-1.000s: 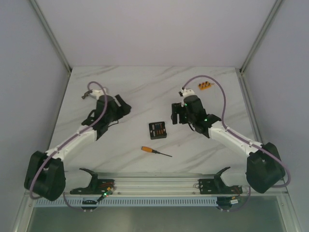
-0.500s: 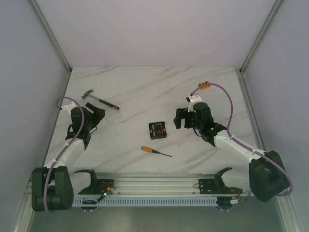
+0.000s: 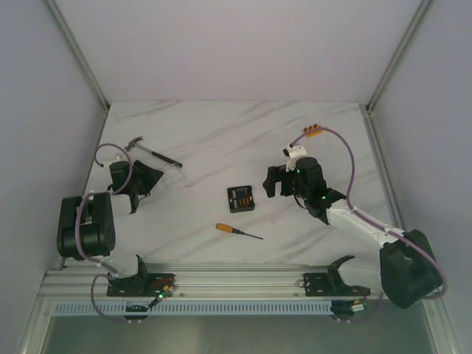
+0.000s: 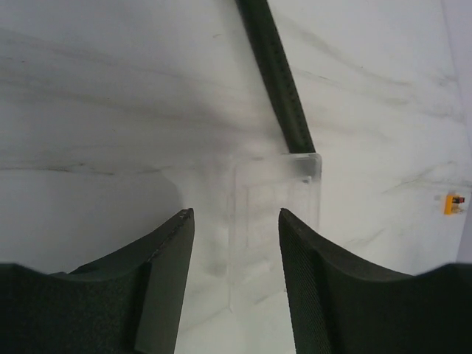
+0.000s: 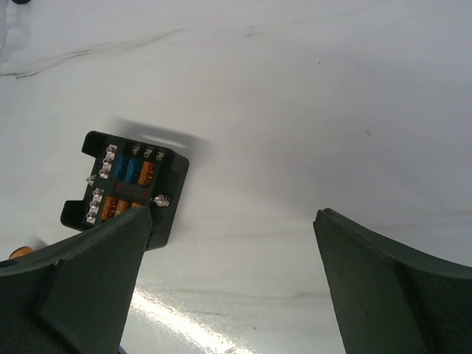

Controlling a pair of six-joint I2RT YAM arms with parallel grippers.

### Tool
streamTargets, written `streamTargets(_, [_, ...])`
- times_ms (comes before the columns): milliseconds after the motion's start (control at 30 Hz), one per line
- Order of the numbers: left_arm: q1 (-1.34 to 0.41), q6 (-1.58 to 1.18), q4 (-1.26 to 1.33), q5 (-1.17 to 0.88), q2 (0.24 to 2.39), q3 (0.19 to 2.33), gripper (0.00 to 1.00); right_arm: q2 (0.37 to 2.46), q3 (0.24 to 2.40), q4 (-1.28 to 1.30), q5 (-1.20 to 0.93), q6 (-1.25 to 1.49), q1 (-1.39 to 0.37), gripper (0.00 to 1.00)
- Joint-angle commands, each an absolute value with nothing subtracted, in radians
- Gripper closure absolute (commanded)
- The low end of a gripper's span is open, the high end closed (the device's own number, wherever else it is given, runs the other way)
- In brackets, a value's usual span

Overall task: Snap on the fuse box
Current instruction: Pick up the fuse box cover from the center of the board.

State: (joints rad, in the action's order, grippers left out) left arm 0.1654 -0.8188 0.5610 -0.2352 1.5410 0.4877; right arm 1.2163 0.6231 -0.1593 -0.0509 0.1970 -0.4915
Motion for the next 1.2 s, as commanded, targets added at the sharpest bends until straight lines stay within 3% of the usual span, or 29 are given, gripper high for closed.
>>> streamTargets(0, [0.177,-0.821,0.648,-0.295,1.619,0.527,0.43,1.215,0.62,-0.198,-0.067,0.174,-0.488,0.0])
streamTargets(233, [0.178,-0.854,0.74,-0.396,1.722,0.526,0.55,1.245,0.629,-0.202,-0.081,0.168,-0.488,0.0])
streamTargets(367, [0.177,-0.878,0.799,-0.437,1.722,0.497,0.7,1.25,0.636,-0.2,-0.097,0.166,-0.489,0.0])
streamTargets(700, [0.167,-0.839,0.77,-0.533,1.531,0.463,0.98,1.241,0.676,-0.167,-0.209,0.176,-0.488,0.0])
streamTargets(1167, [-0.093,-0.638,0.448,-0.727,1.266,0.622,1.0,1.203,0.813,-0.102,-0.632,0.194,-0.492,0.19])
